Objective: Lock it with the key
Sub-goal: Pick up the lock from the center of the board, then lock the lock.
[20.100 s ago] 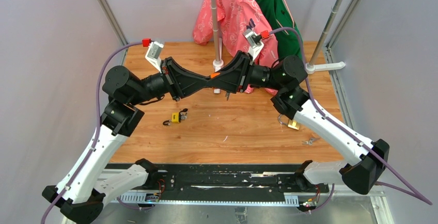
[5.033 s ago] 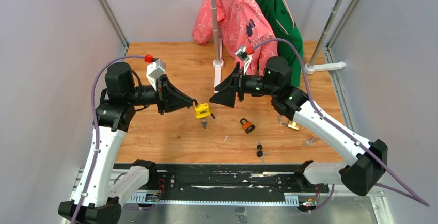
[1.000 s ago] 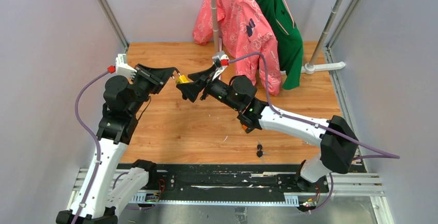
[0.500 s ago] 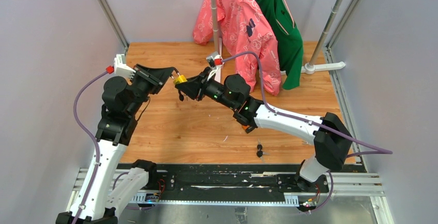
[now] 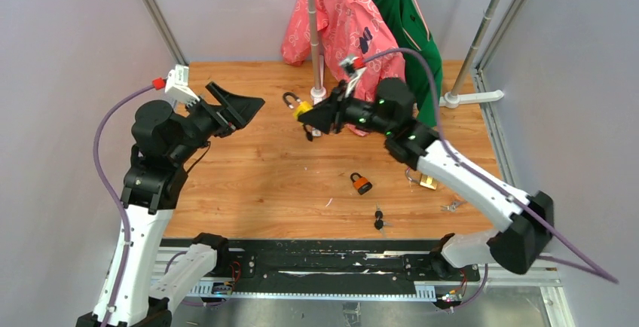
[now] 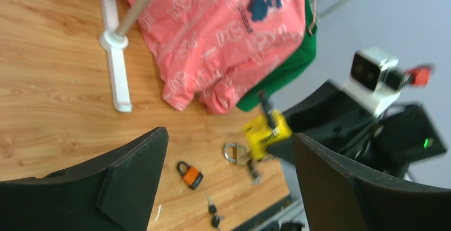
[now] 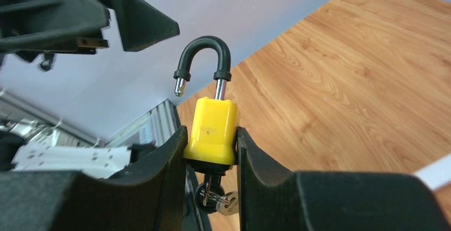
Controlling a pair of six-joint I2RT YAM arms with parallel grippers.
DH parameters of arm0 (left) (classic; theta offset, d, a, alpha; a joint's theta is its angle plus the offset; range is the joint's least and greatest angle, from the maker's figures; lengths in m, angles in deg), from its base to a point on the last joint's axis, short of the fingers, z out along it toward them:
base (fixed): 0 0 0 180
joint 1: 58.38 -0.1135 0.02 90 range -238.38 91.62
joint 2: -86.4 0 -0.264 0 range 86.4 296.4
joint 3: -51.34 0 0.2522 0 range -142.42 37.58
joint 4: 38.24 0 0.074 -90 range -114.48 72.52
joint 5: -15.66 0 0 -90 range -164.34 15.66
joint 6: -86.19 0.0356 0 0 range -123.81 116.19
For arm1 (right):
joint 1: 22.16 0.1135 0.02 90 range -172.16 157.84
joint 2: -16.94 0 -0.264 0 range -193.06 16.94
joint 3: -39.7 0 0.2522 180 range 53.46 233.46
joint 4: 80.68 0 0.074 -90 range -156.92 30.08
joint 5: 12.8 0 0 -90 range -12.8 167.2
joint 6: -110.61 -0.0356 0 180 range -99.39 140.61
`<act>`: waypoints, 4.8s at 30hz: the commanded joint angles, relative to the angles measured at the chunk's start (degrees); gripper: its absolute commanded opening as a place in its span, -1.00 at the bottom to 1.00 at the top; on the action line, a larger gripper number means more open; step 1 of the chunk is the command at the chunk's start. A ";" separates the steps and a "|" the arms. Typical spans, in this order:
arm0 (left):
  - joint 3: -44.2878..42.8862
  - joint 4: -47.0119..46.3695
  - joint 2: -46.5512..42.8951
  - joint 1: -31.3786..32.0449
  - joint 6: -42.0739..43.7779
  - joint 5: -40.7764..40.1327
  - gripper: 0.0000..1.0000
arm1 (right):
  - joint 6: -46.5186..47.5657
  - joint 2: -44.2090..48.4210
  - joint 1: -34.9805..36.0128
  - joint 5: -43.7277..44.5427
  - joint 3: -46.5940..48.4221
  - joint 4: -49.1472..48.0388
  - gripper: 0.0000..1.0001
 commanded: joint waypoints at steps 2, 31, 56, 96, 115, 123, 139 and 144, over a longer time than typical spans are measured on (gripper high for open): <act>2.22 -0.09 -0.29 0.14 9.84 21.06 0.87 | 3.02 9.74 -9.12 -25.18 6.10 20.59 -1.00; 1.25 -3.65 8.07 11.17 5.69 40.33 0.60 | 13.71 3.16 -8.57 -40.59 15.29 39.68 -1.00; 1.60 -5.18 9.60 12.62 11.72 38.17 -1.00 | -9.69 1.14 -8.05 -47.42 9.43 13.07 -1.00; 12.08 -30.68 0.32 12.53 -1.01 24.13 -1.00 | -32.06 10.51 -6.73 -17.90 -12.35 -24.04 -1.00; 5.95 -20.05 2.51 12.53 2.02 25.03 -0.02 | -28.22 11.76 -6.25 -19.74 -8.87 -17.54 -1.00; 3.89 -9.35 3.81 12.41 9.78 27.76 0.63 | -27.81 12.37 -6.78 -19.56 -8.89 -18.11 -1.00; 7.80 -16.62 1.93 9.46 3.37 32.27 0.09 | -28.01 11.89 -7.35 -20.94 -8.61 -17.83 -1.00; 8.10 -16.98 2.43 9.46 2.97 33.03 -0.15 | -28.72 11.62 -7.31 -21.02 -8.80 -18.64 -1.00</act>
